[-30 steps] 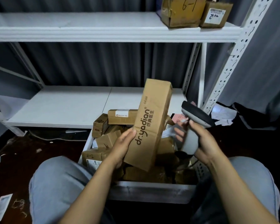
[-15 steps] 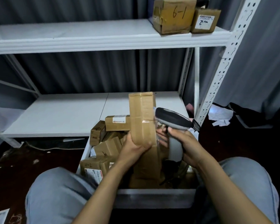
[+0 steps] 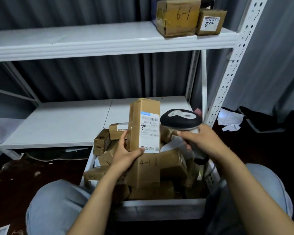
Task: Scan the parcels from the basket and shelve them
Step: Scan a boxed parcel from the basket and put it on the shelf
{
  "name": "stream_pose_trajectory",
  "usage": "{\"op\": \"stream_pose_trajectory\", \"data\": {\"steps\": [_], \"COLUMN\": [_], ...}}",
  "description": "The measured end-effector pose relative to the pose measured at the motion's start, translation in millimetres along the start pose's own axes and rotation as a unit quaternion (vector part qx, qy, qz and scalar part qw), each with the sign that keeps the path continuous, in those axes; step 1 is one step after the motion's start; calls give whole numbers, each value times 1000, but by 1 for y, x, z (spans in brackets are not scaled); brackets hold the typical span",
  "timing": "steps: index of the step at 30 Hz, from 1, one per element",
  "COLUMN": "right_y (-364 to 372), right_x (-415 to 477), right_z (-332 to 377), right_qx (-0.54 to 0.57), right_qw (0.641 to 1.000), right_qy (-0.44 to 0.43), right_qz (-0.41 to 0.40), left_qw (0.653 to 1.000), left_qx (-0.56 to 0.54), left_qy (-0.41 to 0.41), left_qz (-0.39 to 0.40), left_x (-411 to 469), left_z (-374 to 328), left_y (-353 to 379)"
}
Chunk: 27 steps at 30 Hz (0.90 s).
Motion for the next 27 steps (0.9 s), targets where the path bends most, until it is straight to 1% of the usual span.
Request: {"op": "stream_pose_trajectory", "data": {"steps": [2,4,6,10,16,27], "right_y": [-15,-21,-22,-17,-10,-15], "right_x": [-2,-4,-6,-6,-7,-4], "right_z": [9,16,18,12,9,16], "right_qx": [-49,-79,-83,5,118,101], "right_qw": [998,996,996,1000,993,995], "right_qy": [-11,-19,-19,10,28,5], "right_qz": [-27,-30,-27,-17,-1,-10], "left_qw": [1000,1000,999,996,998,997], "left_qx": [-13,-27,-47,-79,-26,3], "left_qy": [-3,-2,-10,-6,21,50], "left_qz": [-1,-5,-14,-28,-56,-52], "left_x": [3,2,3,4,2,0], "left_z": [3,2,5,4,-3,-13], "left_y": [-7,-13,-16,-13,-16,-8]}}
Point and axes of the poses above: each hand's wrist, its own x-axis towards the middle knuckle, its own y-axis out of the palm, z = x × y, the point moved 10 cm from there along x, towards the middle knuckle, and after that the axes turned 5 degrees about x, right-handed, at the moved point
